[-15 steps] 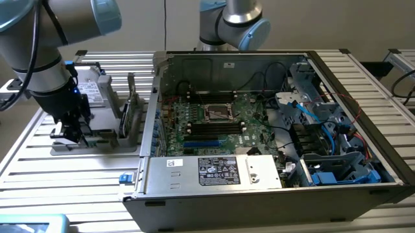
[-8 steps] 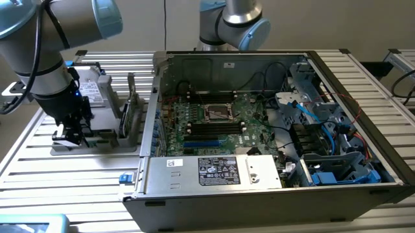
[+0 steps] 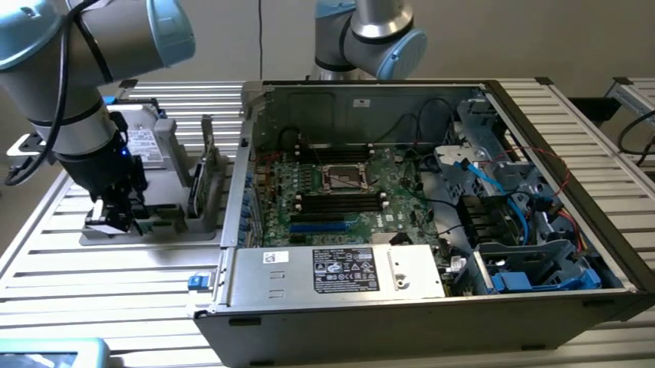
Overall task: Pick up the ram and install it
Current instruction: 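Pick up the ram and move it above insertion slot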
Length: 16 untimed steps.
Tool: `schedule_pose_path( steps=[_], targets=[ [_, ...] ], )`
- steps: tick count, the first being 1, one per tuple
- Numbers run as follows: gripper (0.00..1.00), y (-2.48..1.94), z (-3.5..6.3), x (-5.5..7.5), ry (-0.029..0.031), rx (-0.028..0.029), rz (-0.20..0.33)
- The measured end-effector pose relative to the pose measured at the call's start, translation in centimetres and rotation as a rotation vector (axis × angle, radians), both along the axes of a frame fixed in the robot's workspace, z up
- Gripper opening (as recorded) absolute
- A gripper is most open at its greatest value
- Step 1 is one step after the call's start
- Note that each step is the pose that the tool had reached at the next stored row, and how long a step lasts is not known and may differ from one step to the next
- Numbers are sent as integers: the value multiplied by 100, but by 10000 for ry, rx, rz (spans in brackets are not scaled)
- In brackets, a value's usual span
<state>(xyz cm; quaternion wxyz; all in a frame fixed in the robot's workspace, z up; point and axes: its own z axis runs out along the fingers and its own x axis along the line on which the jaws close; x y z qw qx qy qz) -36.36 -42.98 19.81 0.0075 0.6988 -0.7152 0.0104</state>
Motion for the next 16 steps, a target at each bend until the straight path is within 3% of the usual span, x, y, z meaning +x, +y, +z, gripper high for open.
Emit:
schedule_pose_path(
  steps=[7,13,16],
  targets=[
    [16,0,24,0,-14,0,-1],
    [14,0,292,0,-34,-1,14],
    [14,0,389,0,-85,0,38]
  ],
)
